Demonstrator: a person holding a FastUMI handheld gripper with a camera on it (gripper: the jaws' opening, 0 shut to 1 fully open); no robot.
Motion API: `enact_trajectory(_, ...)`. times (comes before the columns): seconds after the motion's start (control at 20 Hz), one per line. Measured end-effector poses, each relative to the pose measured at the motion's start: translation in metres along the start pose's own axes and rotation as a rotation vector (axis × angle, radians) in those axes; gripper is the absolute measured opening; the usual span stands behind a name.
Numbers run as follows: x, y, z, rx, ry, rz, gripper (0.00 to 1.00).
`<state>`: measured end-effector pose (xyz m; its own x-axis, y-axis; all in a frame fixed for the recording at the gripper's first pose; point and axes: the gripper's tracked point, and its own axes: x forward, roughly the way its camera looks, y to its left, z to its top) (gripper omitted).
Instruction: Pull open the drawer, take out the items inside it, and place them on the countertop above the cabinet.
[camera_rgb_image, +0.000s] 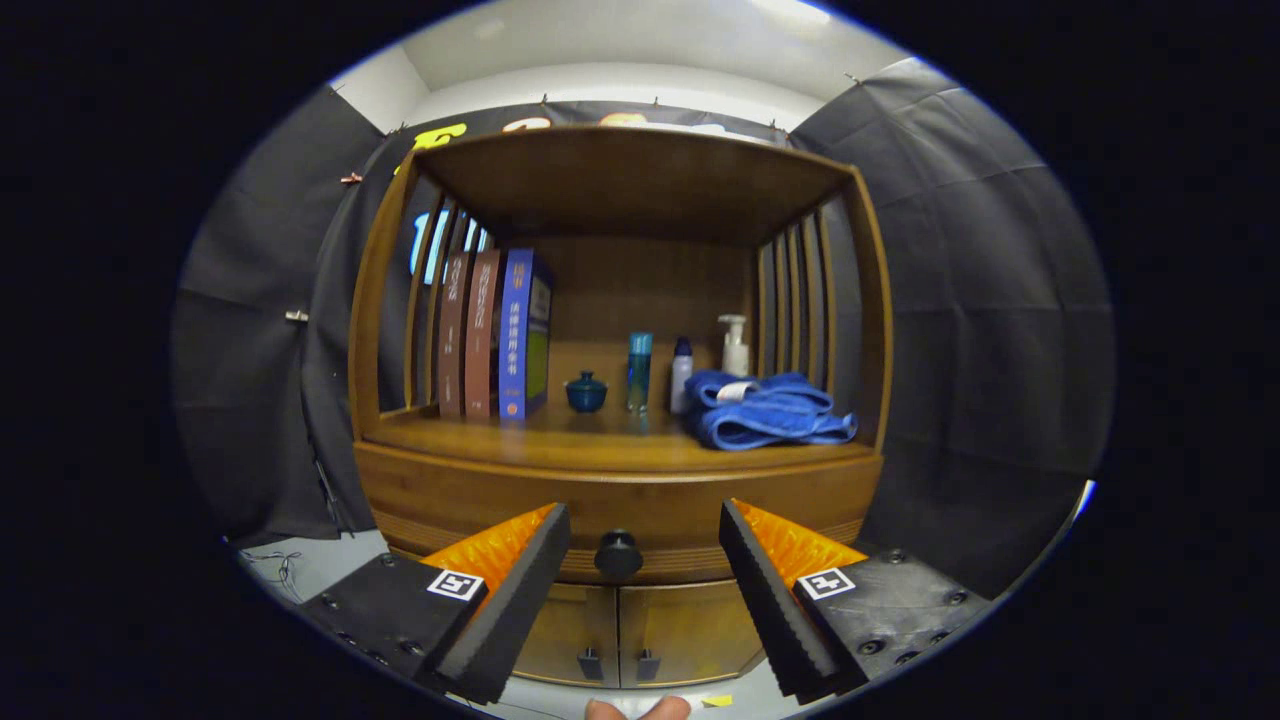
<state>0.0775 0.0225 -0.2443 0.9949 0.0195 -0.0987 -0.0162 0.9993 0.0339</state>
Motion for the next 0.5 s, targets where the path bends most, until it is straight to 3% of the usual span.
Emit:
enact_trajectory(0.2,0.034,0.007,-0.047,-0.014,0.101,-0.007,0.95)
enact_trajectory(0.5,0.068,0.019,-0.069,-0.066,0.138,0.031,0.76)
